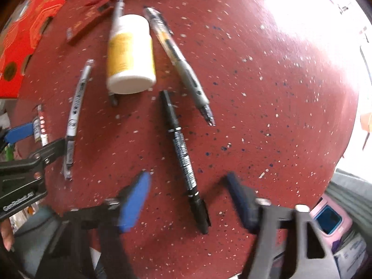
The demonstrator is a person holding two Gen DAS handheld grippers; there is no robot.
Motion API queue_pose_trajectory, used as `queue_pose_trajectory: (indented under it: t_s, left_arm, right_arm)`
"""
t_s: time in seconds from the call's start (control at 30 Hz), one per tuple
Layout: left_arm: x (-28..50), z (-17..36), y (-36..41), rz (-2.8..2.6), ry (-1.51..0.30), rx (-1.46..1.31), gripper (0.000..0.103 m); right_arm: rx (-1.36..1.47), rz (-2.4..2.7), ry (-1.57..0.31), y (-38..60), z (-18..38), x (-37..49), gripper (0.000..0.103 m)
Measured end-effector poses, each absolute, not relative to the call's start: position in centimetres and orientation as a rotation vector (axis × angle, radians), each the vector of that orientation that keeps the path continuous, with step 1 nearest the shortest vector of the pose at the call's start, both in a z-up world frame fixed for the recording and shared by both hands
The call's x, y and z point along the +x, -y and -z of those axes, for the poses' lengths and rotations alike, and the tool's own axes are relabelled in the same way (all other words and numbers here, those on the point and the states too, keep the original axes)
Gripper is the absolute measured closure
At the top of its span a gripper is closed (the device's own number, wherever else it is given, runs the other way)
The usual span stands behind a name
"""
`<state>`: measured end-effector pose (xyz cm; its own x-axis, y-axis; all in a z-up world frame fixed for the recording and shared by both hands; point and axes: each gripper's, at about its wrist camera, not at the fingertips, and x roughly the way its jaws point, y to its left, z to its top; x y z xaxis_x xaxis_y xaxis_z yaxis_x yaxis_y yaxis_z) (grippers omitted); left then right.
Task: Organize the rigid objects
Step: 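Grasp the printed packet with the left tool while the right tool grasps the black marker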
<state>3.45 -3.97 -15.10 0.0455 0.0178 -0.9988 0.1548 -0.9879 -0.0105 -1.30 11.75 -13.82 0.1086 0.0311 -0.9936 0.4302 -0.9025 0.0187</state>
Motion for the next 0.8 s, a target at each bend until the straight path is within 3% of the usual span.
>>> queue_pose_trajectory:
  t_s: [0.03,0.07,0.13,0.17,0.4,0.8]
  left_arm:
    - [3.5,14.9,3.9,2.103,-0.171,2.201,0.064]
    - [3.5,14.7,3.8,2.109,-0.154,2.208,0.074]
    - [3.6,14.6,3.9,2.108,-0.151,2.246,0.078]
    - [3.5,14.5,4.1,2.107,-0.154,2.258,0.078]
    - [2.9,14.1,4.9,2.143,-0.112,2.297,0.078]
    - [1.9,7.9,3.1,2.308,0.09,2.26,0.077]
  right_arm:
    - [2.09,1.861,-0.447,-11.5,13.4,-1.1,0.066]
    - [2.097,1.862,-0.443,-11.4,13.4,-1.0,0.072]
    - [2.114,1.861,-0.428,-11.4,13.3,-0.9,0.09]
    - [2.125,1.854,-0.404,-11.5,13.3,-0.8,0.092]
    - [2.146,1.868,-0.243,-13.6,12.0,0.3,0.093]
    - [2.2,1.89,0.16,-17.3,9.8,2.9,0.093]
